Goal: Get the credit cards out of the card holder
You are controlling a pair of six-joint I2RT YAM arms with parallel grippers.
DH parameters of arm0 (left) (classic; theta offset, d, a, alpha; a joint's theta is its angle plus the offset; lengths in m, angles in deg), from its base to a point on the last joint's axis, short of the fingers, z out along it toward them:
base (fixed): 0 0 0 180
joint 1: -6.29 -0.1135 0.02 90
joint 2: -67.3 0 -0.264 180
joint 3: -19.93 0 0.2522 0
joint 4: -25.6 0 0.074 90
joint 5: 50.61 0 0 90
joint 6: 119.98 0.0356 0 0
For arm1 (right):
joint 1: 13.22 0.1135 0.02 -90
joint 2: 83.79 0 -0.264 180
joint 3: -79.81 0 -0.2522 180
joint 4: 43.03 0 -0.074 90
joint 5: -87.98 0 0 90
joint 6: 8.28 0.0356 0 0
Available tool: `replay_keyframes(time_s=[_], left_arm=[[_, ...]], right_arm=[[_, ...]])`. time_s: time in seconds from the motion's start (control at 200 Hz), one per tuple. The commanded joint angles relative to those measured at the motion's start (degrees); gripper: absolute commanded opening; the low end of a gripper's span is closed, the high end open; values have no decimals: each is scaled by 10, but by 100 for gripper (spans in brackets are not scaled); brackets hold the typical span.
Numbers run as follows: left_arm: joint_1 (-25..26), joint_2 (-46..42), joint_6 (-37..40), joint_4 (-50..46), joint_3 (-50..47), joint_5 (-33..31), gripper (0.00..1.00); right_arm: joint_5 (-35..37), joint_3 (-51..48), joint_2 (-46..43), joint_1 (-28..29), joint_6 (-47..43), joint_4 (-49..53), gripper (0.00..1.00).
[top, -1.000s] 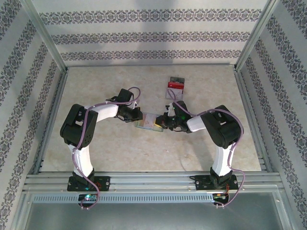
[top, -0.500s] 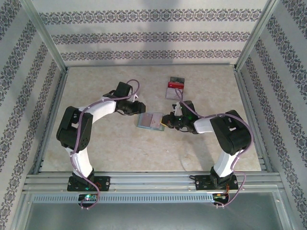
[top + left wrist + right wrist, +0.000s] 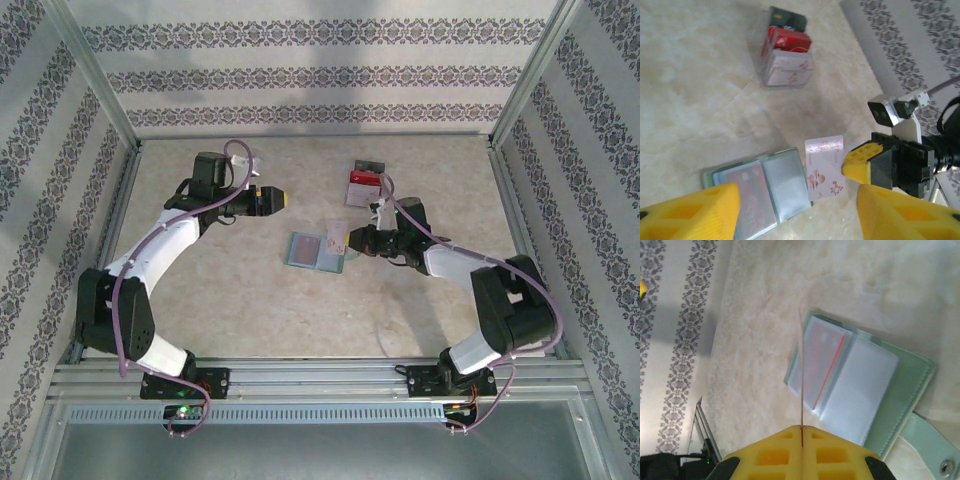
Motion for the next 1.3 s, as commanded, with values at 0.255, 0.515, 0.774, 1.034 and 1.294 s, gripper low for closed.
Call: replay_keyframes(time_s=[0.255, 0.515, 0.774, 1.034, 1.294], left_arm=[[-2, -87, 215, 184, -77, 185, 74], [24, -82, 398, 93, -37, 162, 84], [72, -64, 525, 53, -24, 129, 77], [110, -29, 562, 5, 9, 117, 76], [126, -9, 559, 1, 11, 115, 66]], right_arm=[[31, 156, -57, -3, -375, 311, 0], [90, 224, -63, 25, -554, 412, 0], [90, 240, -76, 67, -629, 431, 0], [63, 267, -86, 85, -643, 443, 0], [27, 282, -86, 93, -641, 444, 0]])
